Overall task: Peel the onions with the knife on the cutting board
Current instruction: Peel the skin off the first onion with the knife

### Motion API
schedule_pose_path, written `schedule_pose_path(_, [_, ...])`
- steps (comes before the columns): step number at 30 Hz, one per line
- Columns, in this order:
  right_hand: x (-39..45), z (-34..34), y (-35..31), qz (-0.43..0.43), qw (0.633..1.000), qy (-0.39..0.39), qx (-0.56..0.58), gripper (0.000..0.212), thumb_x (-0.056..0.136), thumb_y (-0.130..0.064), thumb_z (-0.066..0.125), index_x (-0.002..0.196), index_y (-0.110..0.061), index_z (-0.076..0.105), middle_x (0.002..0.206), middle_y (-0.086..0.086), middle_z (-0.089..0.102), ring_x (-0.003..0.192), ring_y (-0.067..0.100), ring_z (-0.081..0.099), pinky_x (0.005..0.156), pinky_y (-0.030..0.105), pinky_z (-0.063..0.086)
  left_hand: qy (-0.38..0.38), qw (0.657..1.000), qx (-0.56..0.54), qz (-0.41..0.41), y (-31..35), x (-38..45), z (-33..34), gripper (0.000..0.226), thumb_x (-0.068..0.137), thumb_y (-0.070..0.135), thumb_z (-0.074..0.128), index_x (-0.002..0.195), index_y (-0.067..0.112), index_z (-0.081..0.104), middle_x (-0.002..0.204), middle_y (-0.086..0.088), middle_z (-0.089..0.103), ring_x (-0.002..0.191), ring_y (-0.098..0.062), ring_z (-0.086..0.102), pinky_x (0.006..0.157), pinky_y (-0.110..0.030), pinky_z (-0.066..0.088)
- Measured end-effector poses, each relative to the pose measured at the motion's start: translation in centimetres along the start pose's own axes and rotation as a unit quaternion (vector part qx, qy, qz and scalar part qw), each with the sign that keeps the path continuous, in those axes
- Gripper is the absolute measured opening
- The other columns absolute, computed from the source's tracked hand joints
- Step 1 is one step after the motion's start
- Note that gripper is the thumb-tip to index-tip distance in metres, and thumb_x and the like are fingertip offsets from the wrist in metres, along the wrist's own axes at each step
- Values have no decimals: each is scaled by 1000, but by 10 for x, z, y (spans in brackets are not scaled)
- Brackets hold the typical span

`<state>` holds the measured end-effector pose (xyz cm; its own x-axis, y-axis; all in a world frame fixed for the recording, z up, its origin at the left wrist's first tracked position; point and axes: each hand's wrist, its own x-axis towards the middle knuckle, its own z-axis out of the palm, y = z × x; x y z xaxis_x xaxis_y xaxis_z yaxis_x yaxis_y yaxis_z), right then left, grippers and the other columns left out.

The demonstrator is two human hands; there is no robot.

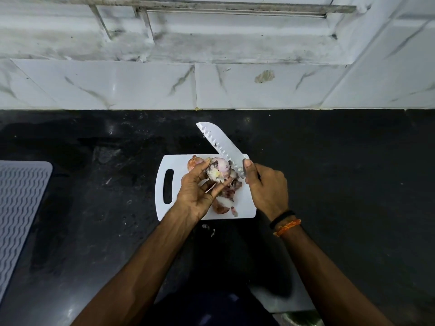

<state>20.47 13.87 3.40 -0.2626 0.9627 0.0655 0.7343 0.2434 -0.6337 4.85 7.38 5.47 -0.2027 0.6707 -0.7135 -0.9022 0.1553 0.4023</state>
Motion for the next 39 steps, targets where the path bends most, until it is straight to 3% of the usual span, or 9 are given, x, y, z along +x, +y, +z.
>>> schedule_pose_path(4, [-4,2,-7,-34,999,-8,22,64,98,-66,26,59,-19,46,50,-4,50,45,12,48,47,34,41,-2,1000,-1,-2,-1,0,-1,7,83,15,78,78,10,76,109,-19,70,109,-34,67,82,-51,60])
schedule_pose_path(8, [-8,2,-13,-44,999,-8,21,67,90,-75,34,60,-17,49,48,-5,48,43,10,45,44,28,36,8,1000,-4,-2,-1,-1,-1,12,84,17,78,91,9,72,109,-19,71,107,-32,68,85,-49,60])
schedule_pose_path(14, [-9,9,-16,-23,998,0,-51,77,76,-90,39,79,-17,64,69,-2,68,61,15,65,55,37,55,33,999,11,3,-6,-1,1,22,84,20,76,102,8,68,93,-12,70,96,-24,68,76,-39,62])
schedule_pose_path(17, [-9,11,-18,-2,998,1,-69,77,78,-90,37,75,-18,63,61,-5,63,56,13,62,55,36,55,39,999,9,10,-7,-1,1,28,86,20,75,108,5,66,93,-13,71,95,-25,68,77,-39,63])
schedule_pose_path(23, [-21,1,-26,-62,997,9,-49,55,84,-74,57,54,-33,37,45,-15,40,41,1,43,46,17,28,33,999,8,39,-3,1,-1,28,93,25,68,113,5,67,101,-14,72,89,-21,72,67,-32,61])
schedule_pose_path(26, [-20,-3,-20,-27,998,31,-48,61,81,-78,56,57,-23,46,48,-8,47,44,7,47,44,27,38,4,999,-5,51,3,3,-5,42,92,24,68,128,2,62,109,-16,72,108,-28,69,80,-38,61])
schedule_pose_path(30, [-14,-10,-13,20,998,17,-59,51,77,-73,66,62,-29,45,56,-12,50,54,8,51,50,25,36,-13,999,-7,51,3,5,-12,35,90,22,70,120,7,64,107,-13,72,120,-33,63,96,-47,56])
schedule_pose_path(36, [-12,-9,-7,49,996,-31,-72,45,82,-67,61,69,-26,48,60,-12,51,56,8,50,50,25,30,-22,997,17,67,4,5,-17,27,94,19,67,118,8,62,97,-11,74,100,-27,71,92,-45,57])
schedule_pose_path(39, [-12,-4,-6,75,995,-15,-65,54,88,-68,51,63,-20,49,56,-7,53,55,16,55,52,28,39,-14,997,29,72,6,4,-19,37,92,20,68,125,4,64,102,-11,74,104,-28,71,98,-46,54])
